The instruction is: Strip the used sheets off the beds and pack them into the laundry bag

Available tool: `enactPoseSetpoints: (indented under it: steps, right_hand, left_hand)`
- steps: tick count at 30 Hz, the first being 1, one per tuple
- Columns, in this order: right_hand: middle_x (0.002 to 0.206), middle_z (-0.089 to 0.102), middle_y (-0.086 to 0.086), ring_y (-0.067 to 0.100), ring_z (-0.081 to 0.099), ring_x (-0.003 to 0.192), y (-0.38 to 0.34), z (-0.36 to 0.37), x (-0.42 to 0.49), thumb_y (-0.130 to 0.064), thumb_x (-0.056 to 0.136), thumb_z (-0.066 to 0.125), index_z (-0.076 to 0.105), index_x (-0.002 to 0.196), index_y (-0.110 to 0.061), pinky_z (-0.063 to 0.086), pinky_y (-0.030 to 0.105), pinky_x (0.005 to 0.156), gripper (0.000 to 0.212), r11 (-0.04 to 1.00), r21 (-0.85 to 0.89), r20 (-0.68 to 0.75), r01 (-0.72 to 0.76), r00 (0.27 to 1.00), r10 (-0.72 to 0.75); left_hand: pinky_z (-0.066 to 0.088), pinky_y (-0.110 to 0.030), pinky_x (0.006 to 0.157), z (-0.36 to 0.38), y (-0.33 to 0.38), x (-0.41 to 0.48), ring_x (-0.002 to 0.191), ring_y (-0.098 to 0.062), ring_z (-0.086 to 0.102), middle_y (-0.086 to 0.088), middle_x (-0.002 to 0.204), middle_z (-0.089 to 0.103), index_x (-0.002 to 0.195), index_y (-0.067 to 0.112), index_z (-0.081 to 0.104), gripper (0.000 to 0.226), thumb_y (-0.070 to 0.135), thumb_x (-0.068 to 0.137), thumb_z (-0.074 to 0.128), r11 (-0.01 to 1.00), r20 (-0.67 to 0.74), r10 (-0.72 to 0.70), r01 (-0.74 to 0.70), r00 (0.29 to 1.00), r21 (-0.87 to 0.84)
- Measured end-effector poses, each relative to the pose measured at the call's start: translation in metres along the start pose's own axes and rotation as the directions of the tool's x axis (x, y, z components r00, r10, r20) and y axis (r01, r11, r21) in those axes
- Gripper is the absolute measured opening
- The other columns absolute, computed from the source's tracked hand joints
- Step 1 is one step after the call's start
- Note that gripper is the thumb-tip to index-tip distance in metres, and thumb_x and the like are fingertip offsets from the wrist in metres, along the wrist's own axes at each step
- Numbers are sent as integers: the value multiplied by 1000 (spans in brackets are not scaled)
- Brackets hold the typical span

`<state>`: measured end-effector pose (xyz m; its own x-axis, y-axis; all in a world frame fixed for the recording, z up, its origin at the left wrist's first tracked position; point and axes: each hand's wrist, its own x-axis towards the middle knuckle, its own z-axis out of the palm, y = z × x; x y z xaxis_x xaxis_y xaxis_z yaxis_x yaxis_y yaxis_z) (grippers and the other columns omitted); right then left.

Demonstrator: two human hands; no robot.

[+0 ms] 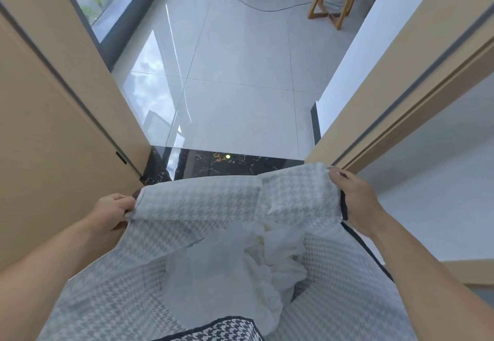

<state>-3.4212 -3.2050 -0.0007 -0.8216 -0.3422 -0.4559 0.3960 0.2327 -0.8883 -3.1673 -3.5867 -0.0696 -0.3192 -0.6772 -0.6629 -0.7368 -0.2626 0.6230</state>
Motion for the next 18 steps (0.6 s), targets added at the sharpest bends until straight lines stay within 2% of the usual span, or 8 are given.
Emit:
enactPoseSetpoints:
  steps: [2, 5, 8, 10, 11, 14, 16, 18]
  right_hand:
    - [121, 71, 11, 31, 67, 113, -4, 0, 0, -13, 100, 58, 70, 118, -12, 52, 51, 100, 21, 998, -37, -35, 47, 998, -48]
    - [118, 70, 10, 29, 68, 106, -10, -1, 2, 14, 90, 53, 73, 106, -18, 54, 47, 96, 41, 992, -61, -17, 109, 994, -111]
    - [94, 69, 9, 30, 63, 90, -12, -3, 7, 18, 80, 57, 72, 93, -18, 51, 45, 84, 41, 988, -64, 18, 139, 990, -139]
    - [84, 65, 8, 29, 61, 84, -16, 1, 5, 7, 66, 59, 67, 98, -8, 51, 43, 76, 36, 994, -27, 33, 110, 993, -109]
    - [85, 66, 9, 31, 63, 85, -15, 0, 6, 2, 61, 56, 64, 101, -4, 52, 43, 76, 41, 996, -8, 40, 92, 995, -92]
    - [96, 70, 13, 37, 69, 95, -11, 0, 7, -13, 69, 62, 62, 103, 2, 53, 45, 83, 37, 997, 39, 97, 60, 993, -63]
    - [107, 74, 8, 34, 71, 102, -4, -4, 9, -41, 75, 75, 65, 112, -2, 54, 45, 92, 54, 1000, 17, 49, 20, 999, -21]
    - [109, 76, 6, 29, 73, 101, -1, -7, 11, -59, 68, 81, 71, 114, -7, 55, 45, 94, 70, 998, -33, 11, -57, 998, 58]
  left_hand:
    - [42, -28, 51, 4, 4, -3, 59, -24, 52, -15, 78, 53, 97, -3, 58, 6, -3, 94, 52, 999, -43, 43, -43, 998, 4]
    - [52, -46, 73, 12, 6, -4, 99, -41, 61, -19, 121, 57, 138, 6, 48, 43, -1, 95, 49, 995, -69, 72, -67, 995, 71]
    - [53, -46, 83, 19, 4, -9, 100, -39, 62, -16, 115, 65, 109, 8, 69, 42, -6, 83, 40, 999, 2, 2, -2, 1000, 45]
    - [44, -38, 70, 25, 6, -17, 77, -30, 53, -16, 87, 58, 78, 8, 59, 14, 3, 80, 46, 999, 2, -8, 8, 1000, 31]
    - [36, -34, 64, 28, 7, -21, 69, -26, 45, -13, 78, 50, 72, 10, 52, 16, 10, 88, 49, 999, 8, -3, 3, 1000, 35]
    - [46, -35, 80, 31, 5, -22, 87, -23, 58, -4, 95, 61, 101, 19, 65, 15, 32, 99, 58, 996, 66, 91, -91, 994, 0]
    - [48, -37, 92, 26, 3, -19, 95, -21, 64, 3, 104, 68, 121, 23, 67, 27, 28, 94, 68, 986, 105, 159, -164, 982, 41]
    - [54, -41, 87, 22, 4, -14, 88, -25, 68, 1, 96, 72, 119, 18, 70, 25, 19, 94, 69, 984, 56, 174, -176, 983, 22]
